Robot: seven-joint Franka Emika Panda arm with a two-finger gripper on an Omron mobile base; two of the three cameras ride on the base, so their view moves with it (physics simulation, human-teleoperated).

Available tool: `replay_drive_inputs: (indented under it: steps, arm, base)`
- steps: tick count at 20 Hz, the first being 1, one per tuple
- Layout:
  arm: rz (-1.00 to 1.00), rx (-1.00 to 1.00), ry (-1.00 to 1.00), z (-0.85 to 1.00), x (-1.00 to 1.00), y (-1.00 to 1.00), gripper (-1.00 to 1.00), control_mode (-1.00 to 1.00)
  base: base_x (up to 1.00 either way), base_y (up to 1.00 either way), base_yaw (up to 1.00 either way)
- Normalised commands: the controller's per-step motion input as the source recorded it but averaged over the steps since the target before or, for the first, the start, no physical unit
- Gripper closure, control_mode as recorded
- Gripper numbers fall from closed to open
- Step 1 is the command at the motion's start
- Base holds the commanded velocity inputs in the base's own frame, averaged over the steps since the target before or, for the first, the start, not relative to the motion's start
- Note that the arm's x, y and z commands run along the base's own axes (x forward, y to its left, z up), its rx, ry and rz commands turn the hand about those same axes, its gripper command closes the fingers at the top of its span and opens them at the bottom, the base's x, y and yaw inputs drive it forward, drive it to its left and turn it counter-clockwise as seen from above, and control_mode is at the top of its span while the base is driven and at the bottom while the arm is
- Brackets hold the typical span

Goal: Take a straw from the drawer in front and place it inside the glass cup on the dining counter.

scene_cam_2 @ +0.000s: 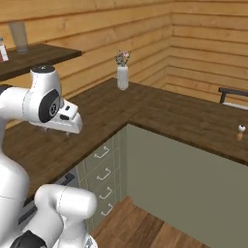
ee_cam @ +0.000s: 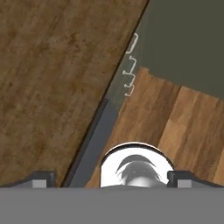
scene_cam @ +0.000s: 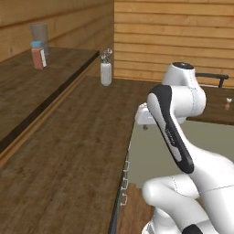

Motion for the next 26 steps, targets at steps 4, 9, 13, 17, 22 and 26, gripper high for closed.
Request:
replay_drive_inputs:
  steps: [4, 9, 13, 17, 22, 26]
  arm:
    - [-0.14, 0.46, 0.01, -0.18, 0.07, -0.60, -1.00, -1.00]
    - [-0.06, 0.45, 0.00, -0.48, 0.07, -0.97, -1.00, -1.00]
    - [0.00, 0.47, 0.00, -0.79, 0.14, -0.92, -1.00, -1.00]
    - [0.01, 0.42, -0.08, -0.80, 0.32, -0.48, -1.00, -1.00]
    - [0.06, 0.32, -0.10, -0.70, 0.59, 0.01, -1.00, -1.00]
    - [0.06, 0.21, -0.09, -0.60, 0.79, 0.31, -1.00, -1.00]
  base:
    - [0.00, 0.00, 0.00]
    - [0.00, 0.00, 0.00]
    - [0.00, 0.00, 0.00]
    - [0.00, 0.00, 0.00]
    - [0.00, 0.00, 0.00]
    - [0.00, 0.00, 0.00]
